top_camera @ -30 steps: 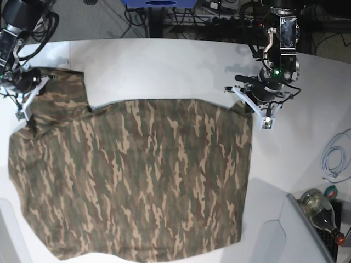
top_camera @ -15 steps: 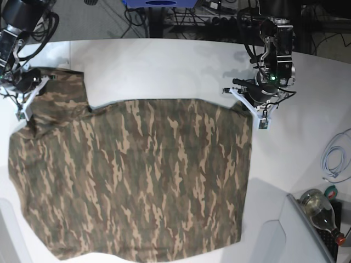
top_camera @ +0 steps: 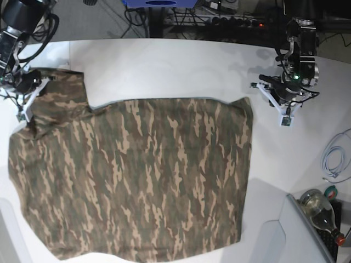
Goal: Layout the t-shirt on the table in an organized manner, then fold the t-shirt properly
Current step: 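Grasp the shirt shoulder with the left gripper and pull it outward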
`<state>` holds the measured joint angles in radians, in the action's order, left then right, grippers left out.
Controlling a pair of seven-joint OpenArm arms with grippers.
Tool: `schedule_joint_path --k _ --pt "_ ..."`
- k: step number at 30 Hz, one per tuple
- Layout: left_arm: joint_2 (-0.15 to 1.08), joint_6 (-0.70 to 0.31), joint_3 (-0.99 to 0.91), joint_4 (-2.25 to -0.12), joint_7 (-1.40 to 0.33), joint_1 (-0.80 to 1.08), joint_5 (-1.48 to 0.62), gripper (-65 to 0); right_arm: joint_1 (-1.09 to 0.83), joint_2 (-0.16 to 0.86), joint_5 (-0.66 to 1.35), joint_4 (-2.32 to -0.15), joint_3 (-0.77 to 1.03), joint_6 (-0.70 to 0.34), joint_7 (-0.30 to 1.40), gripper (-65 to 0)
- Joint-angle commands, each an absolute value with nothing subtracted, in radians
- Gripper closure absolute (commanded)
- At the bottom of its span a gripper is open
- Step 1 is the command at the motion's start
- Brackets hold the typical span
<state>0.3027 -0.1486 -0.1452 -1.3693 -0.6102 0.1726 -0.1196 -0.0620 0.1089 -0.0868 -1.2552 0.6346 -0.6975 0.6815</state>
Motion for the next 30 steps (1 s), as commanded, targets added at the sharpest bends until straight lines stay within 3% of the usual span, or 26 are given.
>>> schedule_joint_path --k 1,6,10,22,30 --pt "0.317 -0.145 -0.15 -1.414 -0.598 0.171 -0.128 0.0 -0.058 0.113 -0.091 -1.26 0.633 -0.698 0.691 -2.6" --pt "0.289 -0.214 -0.16 -1.667 -0.768 0.219 -0.229 0.0 -0.061 0.11 -0.091 -1.26 0.633 -0.698 0.691 -2.6" --pt "0.225 -0.199 -0.151 -1.764 -0.846 0.203 -0.294 0.0 -0.061 0.11 -0.091 -1.26 0.633 -0.698 0.693 -2.6" --pt "0.185 -0.193 -0.153 -1.583 -0.839 0.151 -0.291 0.0 -0.062 0.11 -0.091 -1.262 0.633 -0.698 0.693 -2.6" --pt "0.166 -0.193 -0.154 -1.494 -0.737 0.133 -0.226 0.0 -0.062 0.11 -0.091 -1.262 0.633 -0.698 0.693 -2.6"
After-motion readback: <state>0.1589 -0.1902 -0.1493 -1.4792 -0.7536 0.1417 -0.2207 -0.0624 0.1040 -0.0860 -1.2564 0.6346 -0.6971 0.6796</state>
